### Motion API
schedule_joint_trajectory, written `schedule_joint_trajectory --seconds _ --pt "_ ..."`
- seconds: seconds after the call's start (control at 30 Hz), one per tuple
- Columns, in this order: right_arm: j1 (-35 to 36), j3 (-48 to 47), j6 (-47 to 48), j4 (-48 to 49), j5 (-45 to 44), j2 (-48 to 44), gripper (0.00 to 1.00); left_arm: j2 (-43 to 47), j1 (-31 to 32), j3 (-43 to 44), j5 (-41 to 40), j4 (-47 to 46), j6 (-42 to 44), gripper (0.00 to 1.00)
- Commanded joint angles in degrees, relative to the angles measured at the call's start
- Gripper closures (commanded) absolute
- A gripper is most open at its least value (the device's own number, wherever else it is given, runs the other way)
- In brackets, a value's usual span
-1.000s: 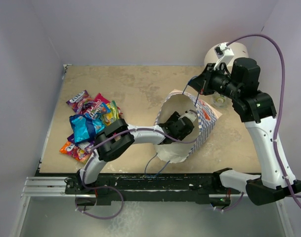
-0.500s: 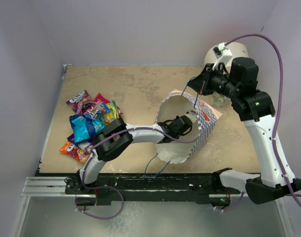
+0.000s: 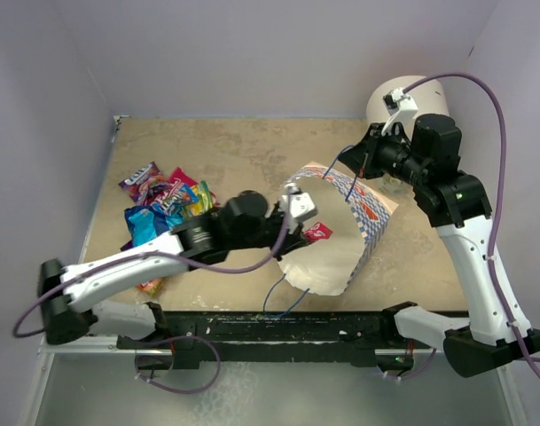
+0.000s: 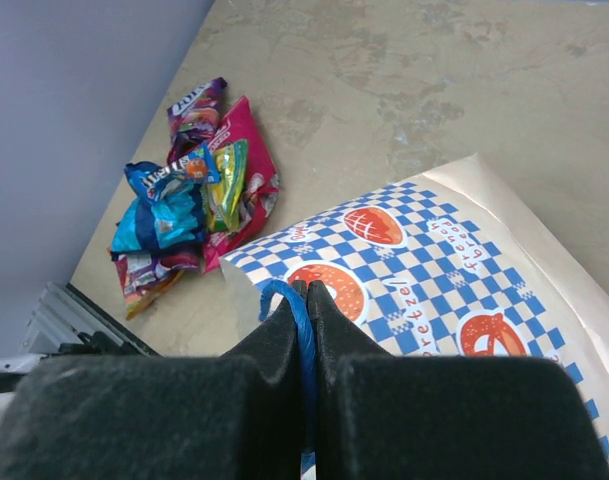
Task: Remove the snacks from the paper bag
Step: Take out the snack from the paper bag, then place the snack at the center of the board.
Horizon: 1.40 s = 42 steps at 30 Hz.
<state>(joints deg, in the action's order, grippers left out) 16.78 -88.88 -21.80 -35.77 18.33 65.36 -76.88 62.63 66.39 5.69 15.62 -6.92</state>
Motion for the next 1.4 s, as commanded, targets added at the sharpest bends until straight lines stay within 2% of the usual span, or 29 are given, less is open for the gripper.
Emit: schedule_joint_trajectory --seconds 0.0,0.1,0.17,0.27,0.33,0.4,0.53,0.67,0.73,0.8,0.93,1.07,1.2,1.27,1.37 --pt "0.1 1.15 1.47 3.58 -2.34 -0.68 1.0 14.4 -0.14 -0.36 7.57 5.57 -2.35 1.0" --pt "0.1 1.9 1.23 4.13 -2.02 -0.47 1.0 21.47 -0.14 3.59 -5.75 12.27 -3.67 1.0" --pt "0.09 2.04 0.46 4.71 -1.14 -0.26 1.0 23.86 -0.22 6.26 -18.01 16.69 -4.45 1.0" --pt "0.08 2.34 -0.98 5.45 -0.65 -0.14 1.0 22.45 -1.44 8.98 -34.6 21.87 -2.85 1.0" --pt "0.05 2.71 -1.64 5.85 -0.59 -0.44 1.0 19.76 -5.19 9.92 -40.89 22.88 -0.38 1.0" --pt "0.09 2.76 -1.83 5.68 -0.72 -0.65 1.0 16.59 -13.67 11.35 -39.76 23.78 -0.51 1.0" --pt "0.1 2.11 -2.06 4.91 -1.5 -1.19 1.0 9.81 -35.55 13.55 -28.41 23.79 -4.2 1.0" --pt "0.06 1.72 -3.58 5.2 -1.61 -1.25 1.0 0.6 -39.67 15.77 -40.44 23.17 -2.95 1.0" --pt "0.1 1.2 -4.61 5.33 -0.97 -0.8 1.0 -4.39 -44.09 16.86 -41.94 25.31 -5.83 1.0" --pt "0.1 0.36 -5.52 5.23 -0.4 -0.11 1.0 -6.86 -46.36 15.7 -42.64 23.63 -4.94 1.0" --pt "0.11 -1.79 -5.44 3.74 1.17 1.76 1.0 -11.53 -50.6 13.22 -40.93 20.28 -0.78 1.0" --pt "0.08 -2.41 -5.24 2.23 2.34 2.35 1.0 -14.42 -56.1 12.53 -32.52 19.3 2.59 1.0" --pt "0.1 -2.44 -5.17 2.02 2.78 2.4 1.0 -15.8 -56.39 10.81 -29.04 17.27 4.86 0.99" --pt "0.1 -2.57 -5.17 1.94 3.02 2.4 1.0 -16.86 -56.47 10.41 -28.69 17.36 4.29 0.94" --pt "0.1 -2.79 -5.18 1.52 3.02 2.32 1.0 -18.12 -56.64 10.79 -28.89 18.41 3.23 0.91"
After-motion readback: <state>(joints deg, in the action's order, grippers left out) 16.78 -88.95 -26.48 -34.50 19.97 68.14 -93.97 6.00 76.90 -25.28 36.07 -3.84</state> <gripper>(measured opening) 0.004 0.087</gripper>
